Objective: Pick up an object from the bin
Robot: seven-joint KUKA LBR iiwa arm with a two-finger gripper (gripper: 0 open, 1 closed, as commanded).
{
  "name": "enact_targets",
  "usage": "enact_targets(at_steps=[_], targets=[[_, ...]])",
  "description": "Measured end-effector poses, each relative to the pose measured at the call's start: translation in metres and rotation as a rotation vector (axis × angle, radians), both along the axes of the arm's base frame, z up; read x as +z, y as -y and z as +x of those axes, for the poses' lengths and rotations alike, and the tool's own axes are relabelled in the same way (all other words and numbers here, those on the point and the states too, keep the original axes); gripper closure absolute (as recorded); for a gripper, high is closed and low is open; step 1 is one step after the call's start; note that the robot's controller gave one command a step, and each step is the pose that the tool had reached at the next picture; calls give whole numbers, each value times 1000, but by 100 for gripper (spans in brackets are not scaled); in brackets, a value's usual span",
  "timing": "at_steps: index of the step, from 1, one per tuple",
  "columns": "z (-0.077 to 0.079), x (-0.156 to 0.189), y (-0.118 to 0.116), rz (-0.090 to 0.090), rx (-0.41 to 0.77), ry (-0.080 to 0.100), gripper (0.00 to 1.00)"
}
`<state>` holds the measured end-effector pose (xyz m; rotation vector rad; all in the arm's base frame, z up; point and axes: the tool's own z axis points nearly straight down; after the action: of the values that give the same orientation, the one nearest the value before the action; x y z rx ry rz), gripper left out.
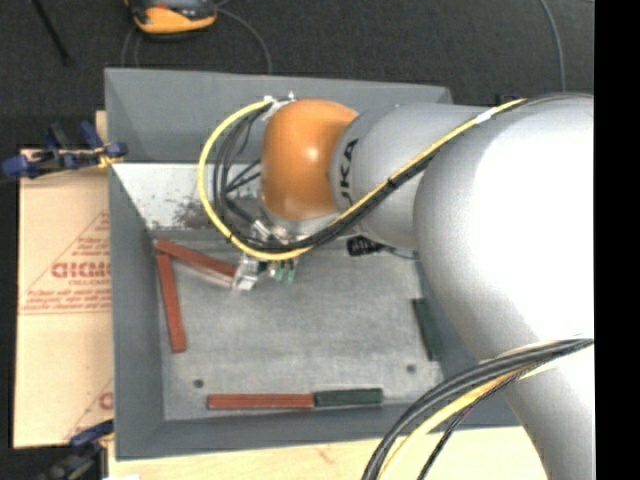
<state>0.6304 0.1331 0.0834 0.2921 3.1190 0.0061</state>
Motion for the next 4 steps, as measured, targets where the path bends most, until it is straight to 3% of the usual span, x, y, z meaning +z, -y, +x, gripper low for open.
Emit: enact_targets(at_steps=[2, 4], targets=[[-1, 3, 0, -1, 0, -5, 100], [-2, 35, 1, -2, -1, -11, 100]])
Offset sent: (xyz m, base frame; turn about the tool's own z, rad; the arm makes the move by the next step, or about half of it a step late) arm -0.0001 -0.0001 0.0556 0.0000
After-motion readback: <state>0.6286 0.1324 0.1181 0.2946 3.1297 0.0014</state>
